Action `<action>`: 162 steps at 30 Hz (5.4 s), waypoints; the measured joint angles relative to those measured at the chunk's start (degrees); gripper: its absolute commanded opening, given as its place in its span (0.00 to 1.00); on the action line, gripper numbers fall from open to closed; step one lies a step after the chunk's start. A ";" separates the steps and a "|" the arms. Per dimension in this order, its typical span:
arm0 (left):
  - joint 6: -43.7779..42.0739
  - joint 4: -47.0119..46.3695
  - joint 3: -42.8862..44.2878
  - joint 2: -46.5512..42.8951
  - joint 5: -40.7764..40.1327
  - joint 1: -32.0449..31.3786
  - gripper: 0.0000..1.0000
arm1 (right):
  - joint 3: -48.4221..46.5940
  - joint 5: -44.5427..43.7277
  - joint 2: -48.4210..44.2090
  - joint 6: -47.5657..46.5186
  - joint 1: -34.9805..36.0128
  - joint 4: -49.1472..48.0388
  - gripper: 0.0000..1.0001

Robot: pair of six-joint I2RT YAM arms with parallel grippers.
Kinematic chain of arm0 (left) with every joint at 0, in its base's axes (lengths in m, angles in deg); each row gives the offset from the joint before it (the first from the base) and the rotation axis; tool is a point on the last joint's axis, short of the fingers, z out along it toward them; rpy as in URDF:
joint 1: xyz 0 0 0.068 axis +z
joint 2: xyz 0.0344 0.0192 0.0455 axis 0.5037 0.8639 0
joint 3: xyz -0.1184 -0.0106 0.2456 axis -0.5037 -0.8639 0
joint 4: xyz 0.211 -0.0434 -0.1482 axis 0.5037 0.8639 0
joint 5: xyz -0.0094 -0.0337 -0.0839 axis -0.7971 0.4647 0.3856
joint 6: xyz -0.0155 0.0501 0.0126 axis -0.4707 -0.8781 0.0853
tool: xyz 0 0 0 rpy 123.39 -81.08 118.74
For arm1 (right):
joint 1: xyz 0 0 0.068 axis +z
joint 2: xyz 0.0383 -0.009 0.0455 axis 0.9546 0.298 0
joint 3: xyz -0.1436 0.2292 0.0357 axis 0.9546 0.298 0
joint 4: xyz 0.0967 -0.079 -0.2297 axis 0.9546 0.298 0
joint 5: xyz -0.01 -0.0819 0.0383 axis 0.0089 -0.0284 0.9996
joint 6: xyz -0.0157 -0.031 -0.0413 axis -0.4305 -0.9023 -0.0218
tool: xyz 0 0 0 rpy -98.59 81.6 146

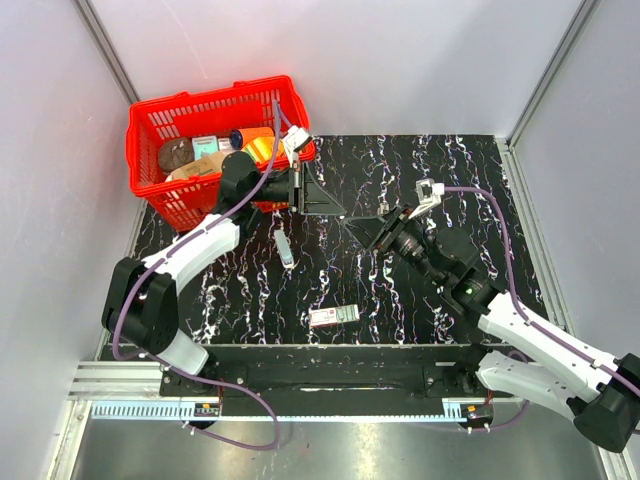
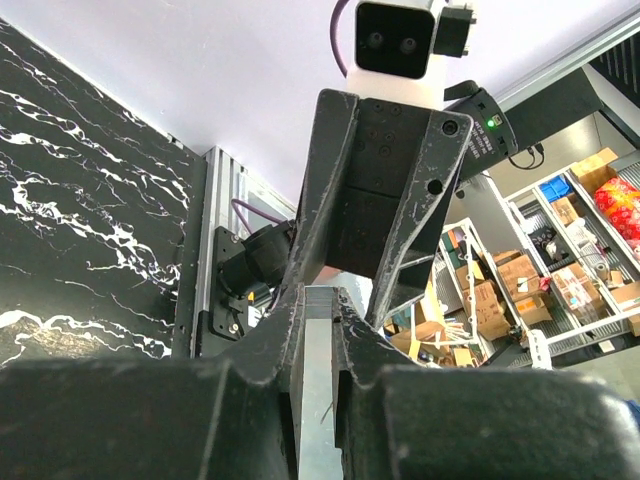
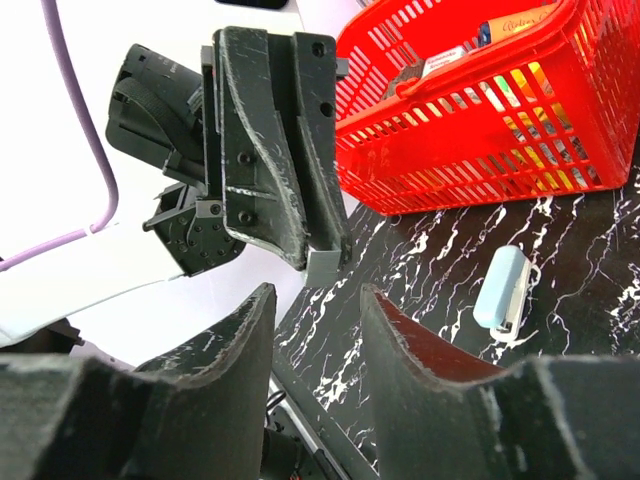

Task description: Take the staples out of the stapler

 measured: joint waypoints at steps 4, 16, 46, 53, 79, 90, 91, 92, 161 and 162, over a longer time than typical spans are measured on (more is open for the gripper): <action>0.39 -0.07 -0.26 0.00 0.02 0.00 0.04 | -0.15 0.00 0.02 -0.11 0.00 -1.03 0.38; 0.44 -0.04 -0.59 0.00 0.20 0.24 0.04 | -1.05 0.09 2.03 -0.31 0.00 -2.51 0.29; 1.75 -0.74 -0.59 -0.52 0.83 0.85 0.04 | -0.31 1.97 2.80 1.03 -0.07 -5.05 0.16; 1.77 -0.79 -0.59 -0.63 0.83 0.90 0.07 | -0.31 1.99 2.78 1.16 -0.07 -5.09 0.11; -22.58 24.65 2.10 -1.84 0.35 2.93 0.38 | 0.44 2.54 -1.42 0.98 -0.07 6.64 0.06; -79.08 71.73 10.49 8.15 -23.85 -3.85 0.42 | 6.97 -7.58 -10.91 0.98 -0.09 23.76 0.28; -81.94 73.81 10.45 9.38 -26.08 -5.01 0.42 | 6.99 -8.20 -10.67 0.96 -0.11 24.81 0.31; -84.21 75.34 10.38 10.27 -27.91 -5.99 0.42 | 6.99 -9.35 -9.84 1.14 -0.11 26.29 0.33; -103.58 80.26 -8.07 6.51 -51.12 -20.11 0.76 | 19.78 16.20 24.00 9.99 -5.64 8.90 0.14; -103.54 80.19 -8.07 6.69 -51.10 -20.20 0.76 | 19.67 16.46 24.72 10.16 -5.42 8.37 0.14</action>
